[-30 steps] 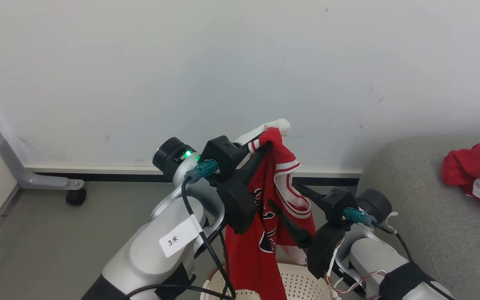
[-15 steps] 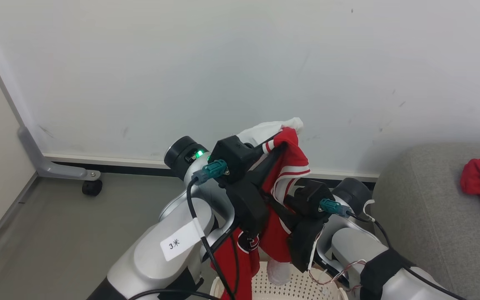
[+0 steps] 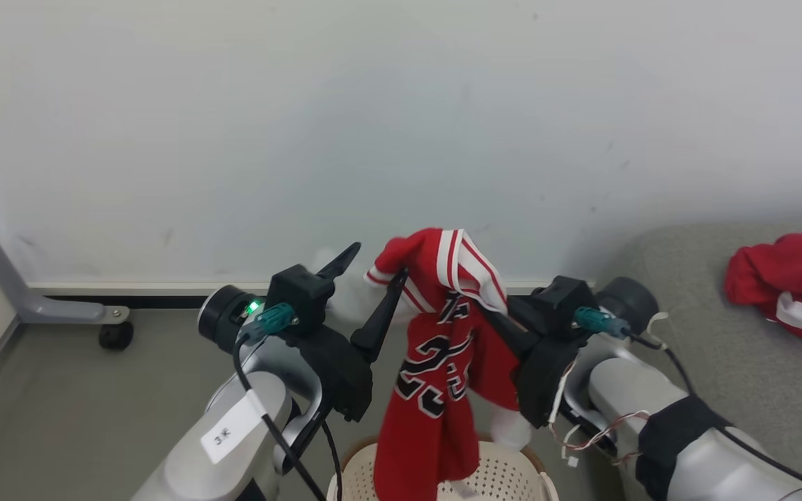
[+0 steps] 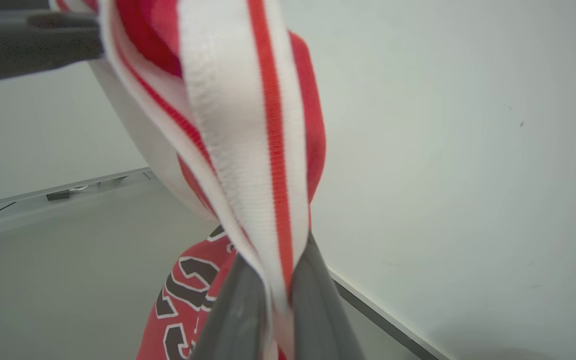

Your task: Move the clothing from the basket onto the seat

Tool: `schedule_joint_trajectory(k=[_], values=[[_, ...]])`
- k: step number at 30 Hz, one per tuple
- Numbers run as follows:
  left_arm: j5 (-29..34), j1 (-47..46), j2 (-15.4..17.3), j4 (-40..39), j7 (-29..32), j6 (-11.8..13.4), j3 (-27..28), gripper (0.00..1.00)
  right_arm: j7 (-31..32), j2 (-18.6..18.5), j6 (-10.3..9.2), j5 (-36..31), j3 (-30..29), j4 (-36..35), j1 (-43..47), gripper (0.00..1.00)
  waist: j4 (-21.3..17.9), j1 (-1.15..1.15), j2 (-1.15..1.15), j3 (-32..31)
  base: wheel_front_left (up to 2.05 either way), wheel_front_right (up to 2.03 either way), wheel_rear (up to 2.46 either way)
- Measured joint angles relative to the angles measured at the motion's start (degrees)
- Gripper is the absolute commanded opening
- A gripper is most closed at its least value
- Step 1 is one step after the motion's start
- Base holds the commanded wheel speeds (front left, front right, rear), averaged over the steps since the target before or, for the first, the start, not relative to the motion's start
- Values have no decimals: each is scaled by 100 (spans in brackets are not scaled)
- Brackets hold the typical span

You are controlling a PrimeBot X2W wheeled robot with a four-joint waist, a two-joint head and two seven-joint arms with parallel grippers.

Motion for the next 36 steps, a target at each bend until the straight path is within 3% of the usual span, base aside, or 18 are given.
schedule_joint_trajectory(k=[9, 19, 30, 36], values=[[-225, 563, 15, -87, -318, 152, 166, 100, 0, -449, 0, 40, -148, -212, -112, 0, -504, 0, 0, 23, 0, 0, 0], [-267, 939, -219, -219, -500, 211, 73, 100, 0, -1258, -19, 16, -447, -581, -99, 0, -1207, 0, 0, 63, 0, 0, 0], [-198, 1066, -277, -403, -598, 252, -103, 100, 0, -1968, -278, -13, -641, -1229, 268, 0, -2017, 0, 0, 177, 0, 0, 0], [-102, 1124, -268, -533, -605, 355, -118, 100, 0, -2031, -360, -10, -675, -1474, 361, 0, -2383, 0, 0, 272, 0, 0, 0]])
